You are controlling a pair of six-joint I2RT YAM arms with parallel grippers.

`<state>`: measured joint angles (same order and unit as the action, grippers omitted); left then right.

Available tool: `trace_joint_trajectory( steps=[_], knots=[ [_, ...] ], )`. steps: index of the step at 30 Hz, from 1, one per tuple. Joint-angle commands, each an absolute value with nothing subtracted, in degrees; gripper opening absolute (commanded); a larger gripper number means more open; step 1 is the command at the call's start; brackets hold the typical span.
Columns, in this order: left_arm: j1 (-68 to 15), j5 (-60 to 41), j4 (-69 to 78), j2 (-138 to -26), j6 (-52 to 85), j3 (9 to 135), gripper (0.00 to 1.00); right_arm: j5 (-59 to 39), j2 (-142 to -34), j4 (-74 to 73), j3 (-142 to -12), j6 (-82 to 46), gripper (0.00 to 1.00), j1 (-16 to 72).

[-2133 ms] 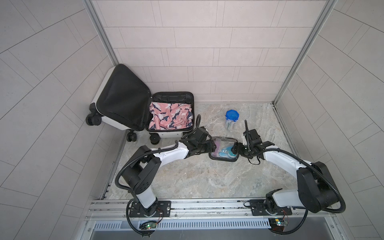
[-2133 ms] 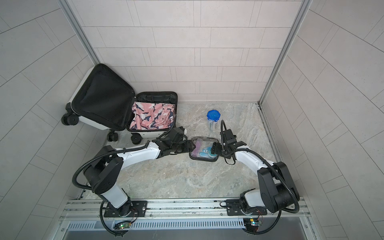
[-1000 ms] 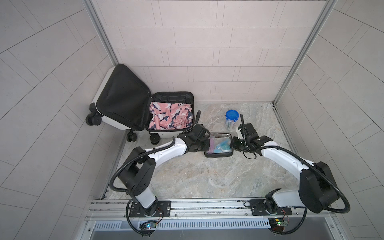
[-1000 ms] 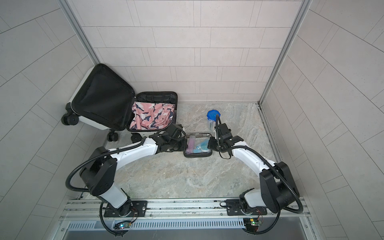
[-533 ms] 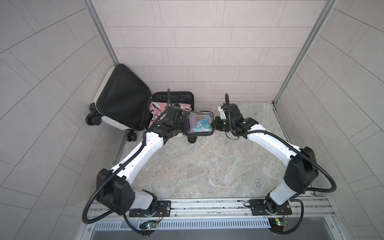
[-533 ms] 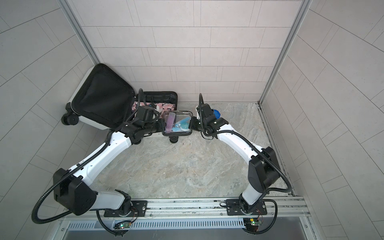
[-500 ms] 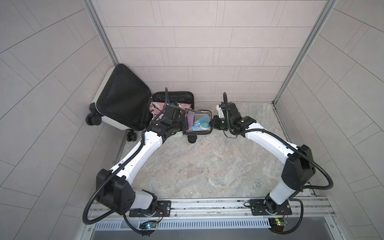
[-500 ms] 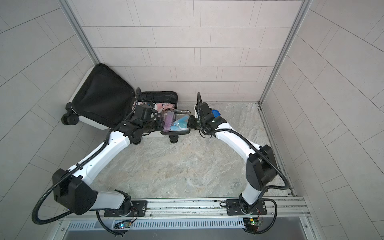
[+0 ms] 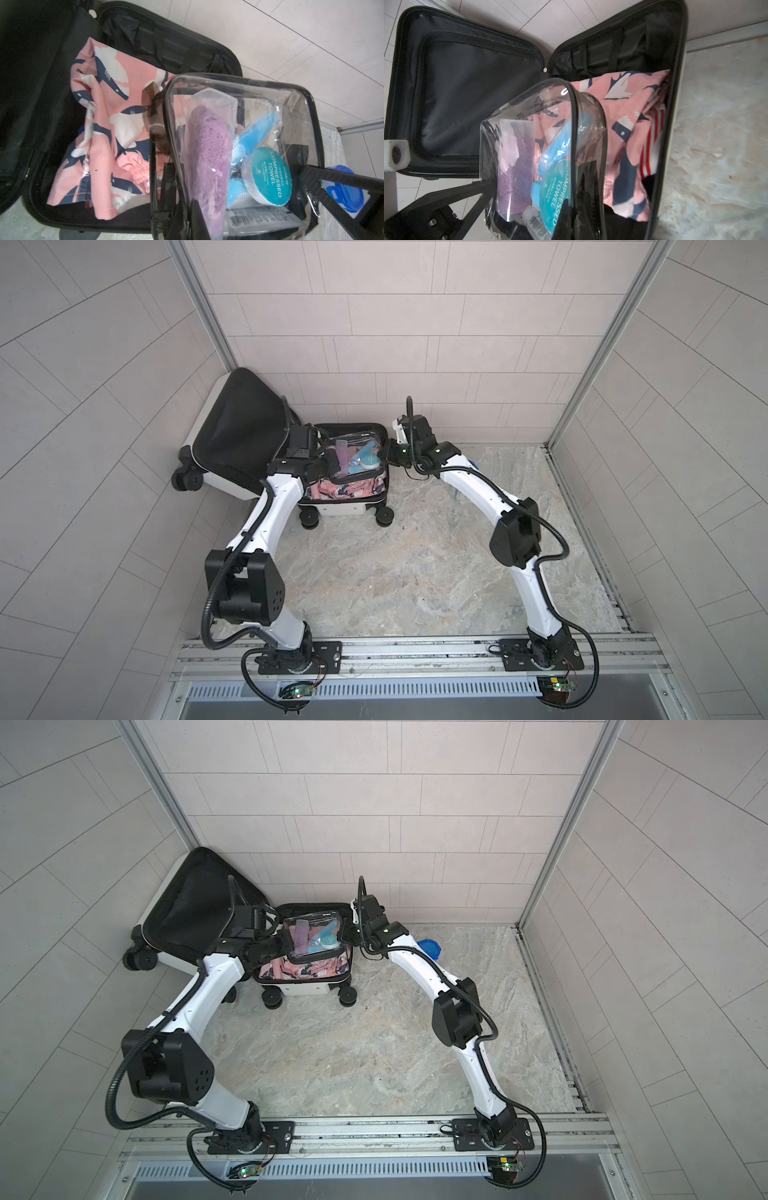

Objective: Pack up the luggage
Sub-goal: 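Carry the clear pouch with both grippers over the suitcase and lower it, then open both grippers to release the pouch and lift them away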

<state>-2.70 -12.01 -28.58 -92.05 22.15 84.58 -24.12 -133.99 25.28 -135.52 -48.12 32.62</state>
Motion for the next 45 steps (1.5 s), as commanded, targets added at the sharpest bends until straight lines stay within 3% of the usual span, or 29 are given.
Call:
trace_joint_trajectory(
  steps=[1, 5, 16, 45],
  knots=[
    [0.4, -16.6, -26.2, -93.9, 20.9, 87.3, 0.00, -30.1, -140.1, 26.0, -146.5, -50.1, 0.00, 35.1],
    [4.3, -17.2, -25.9, -96.5, 20.0, 87.5, 0.00, -31.9, -147.1, 20.3, -152.4, -54.5, 0.00, 36.4],
    [9.4, -18.2, -24.1, -103.5, 20.5, 87.5, 0.00, -28.7, -154.4, 9.2, -152.4, -57.5, 0.00, 39.6],
    [9.7, -16.4, -32.6, -114.4, 18.6, 92.7, 0.02, -25.1, -155.5, 17.0, -148.7, -55.5, 0.00, 37.7]
  ],
)
